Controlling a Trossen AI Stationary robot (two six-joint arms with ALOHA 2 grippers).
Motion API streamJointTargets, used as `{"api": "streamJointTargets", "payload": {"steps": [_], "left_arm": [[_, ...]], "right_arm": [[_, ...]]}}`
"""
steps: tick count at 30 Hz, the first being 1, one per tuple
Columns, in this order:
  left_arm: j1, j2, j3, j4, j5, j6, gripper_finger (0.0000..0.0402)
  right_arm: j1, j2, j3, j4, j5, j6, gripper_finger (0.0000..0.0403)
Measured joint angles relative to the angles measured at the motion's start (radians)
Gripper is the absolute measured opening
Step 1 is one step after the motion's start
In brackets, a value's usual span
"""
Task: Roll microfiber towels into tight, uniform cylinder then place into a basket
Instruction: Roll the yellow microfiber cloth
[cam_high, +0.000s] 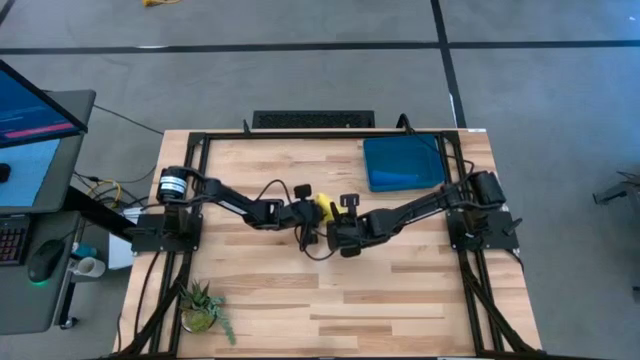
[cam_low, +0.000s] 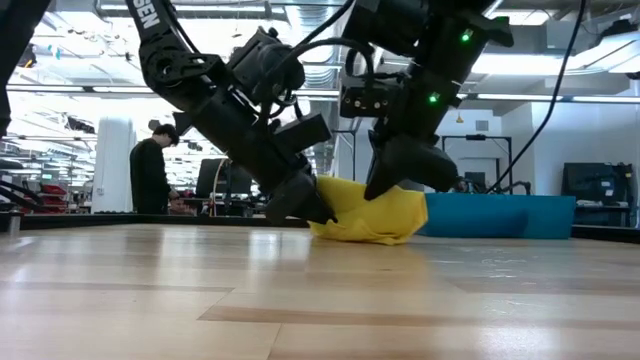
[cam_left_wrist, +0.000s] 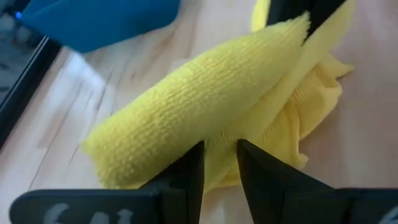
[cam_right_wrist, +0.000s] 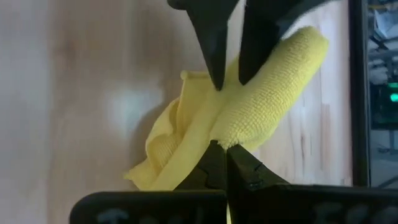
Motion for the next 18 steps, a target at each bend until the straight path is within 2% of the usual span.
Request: {"api": "streamJointTargets", "payload": {"steps": [8, 18], "left_arm": [[0.044, 0.000, -0.002, -0.014, 0.031, -0.062, 0.0091], [0.016, 0.000, -0.002, -0.003, -0.012, 0.031, 0.0091]], "right_arm": [[-0.045, 0.000, 0.000, -0.005, 0.005, 0.024, 0.0006], [-0.060, 0.000, 0.000, -0.014, 0.000, 0.018, 0.0006]]}}
